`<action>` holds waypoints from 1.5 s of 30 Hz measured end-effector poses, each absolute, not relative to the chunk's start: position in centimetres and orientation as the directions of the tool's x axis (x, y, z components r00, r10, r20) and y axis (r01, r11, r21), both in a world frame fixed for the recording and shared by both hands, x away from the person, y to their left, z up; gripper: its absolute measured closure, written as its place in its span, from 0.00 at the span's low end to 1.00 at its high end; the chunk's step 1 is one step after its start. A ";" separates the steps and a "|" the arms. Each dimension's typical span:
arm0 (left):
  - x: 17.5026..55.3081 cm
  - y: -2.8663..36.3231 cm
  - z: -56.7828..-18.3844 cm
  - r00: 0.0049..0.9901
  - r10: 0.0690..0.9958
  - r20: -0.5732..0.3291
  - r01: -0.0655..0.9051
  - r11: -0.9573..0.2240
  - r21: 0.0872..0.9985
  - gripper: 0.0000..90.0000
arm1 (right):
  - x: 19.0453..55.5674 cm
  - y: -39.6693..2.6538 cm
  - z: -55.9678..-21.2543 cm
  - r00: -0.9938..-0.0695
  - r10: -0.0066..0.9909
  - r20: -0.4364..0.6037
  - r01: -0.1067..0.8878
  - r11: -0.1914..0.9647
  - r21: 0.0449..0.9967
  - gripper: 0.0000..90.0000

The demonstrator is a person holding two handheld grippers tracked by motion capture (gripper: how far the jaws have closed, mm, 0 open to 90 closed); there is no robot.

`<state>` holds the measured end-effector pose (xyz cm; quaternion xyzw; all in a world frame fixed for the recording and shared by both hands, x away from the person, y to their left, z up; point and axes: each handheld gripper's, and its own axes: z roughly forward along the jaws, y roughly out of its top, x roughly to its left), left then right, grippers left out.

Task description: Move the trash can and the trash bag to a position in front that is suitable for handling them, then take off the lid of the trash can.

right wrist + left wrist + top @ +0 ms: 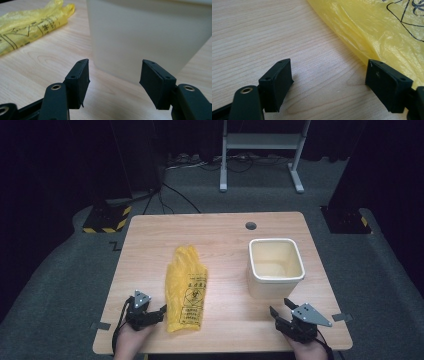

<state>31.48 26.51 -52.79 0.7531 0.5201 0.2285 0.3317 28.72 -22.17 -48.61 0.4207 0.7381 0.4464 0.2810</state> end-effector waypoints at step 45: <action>31.5 26.4 -52.8 0.362 0.932 -0.001 0.633 -0.245 0.735 0.22 | 34.3 -24.8 -39.3 -0.248 0.965 -0.086 0.205 0.139 0.969 0.50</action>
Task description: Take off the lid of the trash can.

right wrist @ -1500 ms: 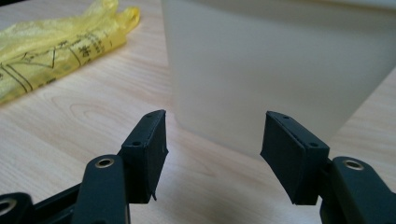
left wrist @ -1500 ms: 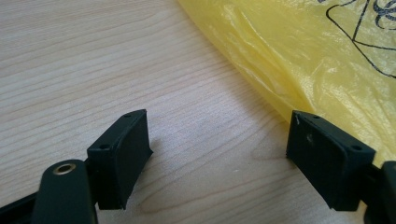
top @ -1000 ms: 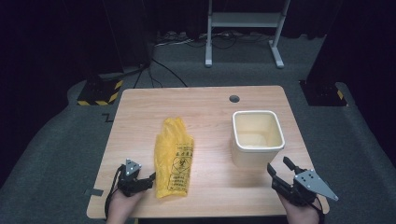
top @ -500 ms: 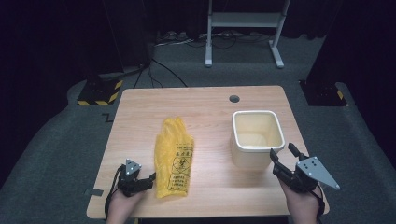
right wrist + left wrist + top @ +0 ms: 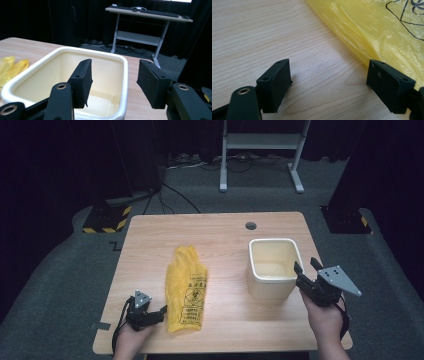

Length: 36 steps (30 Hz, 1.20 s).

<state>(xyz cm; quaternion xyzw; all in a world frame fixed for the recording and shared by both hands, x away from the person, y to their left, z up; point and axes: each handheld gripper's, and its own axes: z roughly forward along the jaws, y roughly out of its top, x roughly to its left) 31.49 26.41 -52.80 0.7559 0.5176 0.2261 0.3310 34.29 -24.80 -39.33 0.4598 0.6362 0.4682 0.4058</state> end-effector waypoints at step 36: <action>31.4 26.4 -52.8 0.368 0.930 0.003 0.629 -0.252 0.735 0.22 | 38.3 -25.0 -42.2 -0.175 0.984 -0.010 0.438 0.087 0.895 0.79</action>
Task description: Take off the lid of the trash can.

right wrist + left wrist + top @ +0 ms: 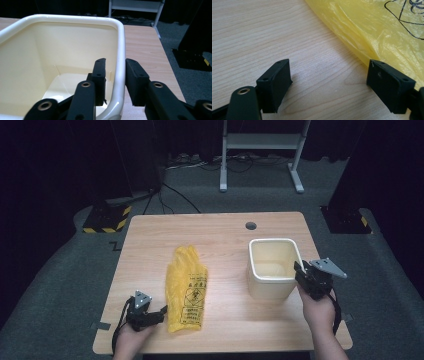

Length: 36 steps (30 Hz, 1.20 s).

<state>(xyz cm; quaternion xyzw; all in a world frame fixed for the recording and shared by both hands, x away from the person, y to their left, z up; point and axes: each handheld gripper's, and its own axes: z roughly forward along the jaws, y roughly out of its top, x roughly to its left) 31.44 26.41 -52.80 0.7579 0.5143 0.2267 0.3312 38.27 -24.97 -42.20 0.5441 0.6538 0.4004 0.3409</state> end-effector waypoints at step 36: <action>31.4 26.4 -52.8 0.372 0.928 0.000 0.629 -0.252 0.735 0.22 | 35.9 -15.9 -42.6 -0.372 0.927 -0.043 0.382 0.195 0.903 0.89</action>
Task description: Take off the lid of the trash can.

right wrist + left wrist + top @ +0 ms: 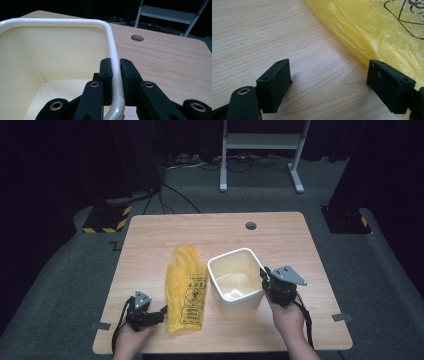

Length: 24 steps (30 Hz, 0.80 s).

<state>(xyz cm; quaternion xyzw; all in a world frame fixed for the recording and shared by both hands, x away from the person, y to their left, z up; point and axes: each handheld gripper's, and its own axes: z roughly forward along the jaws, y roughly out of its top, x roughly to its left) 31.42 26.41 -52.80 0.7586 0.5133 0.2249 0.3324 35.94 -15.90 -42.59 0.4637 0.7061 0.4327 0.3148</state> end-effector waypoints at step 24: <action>31.4 26.4 -52.8 0.374 0.927 -0.001 0.628 -0.253 0.736 0.22 | 36.4 -15.9 -40.3 -0.423 0.903 -0.072 0.356 0.239 0.903 0.68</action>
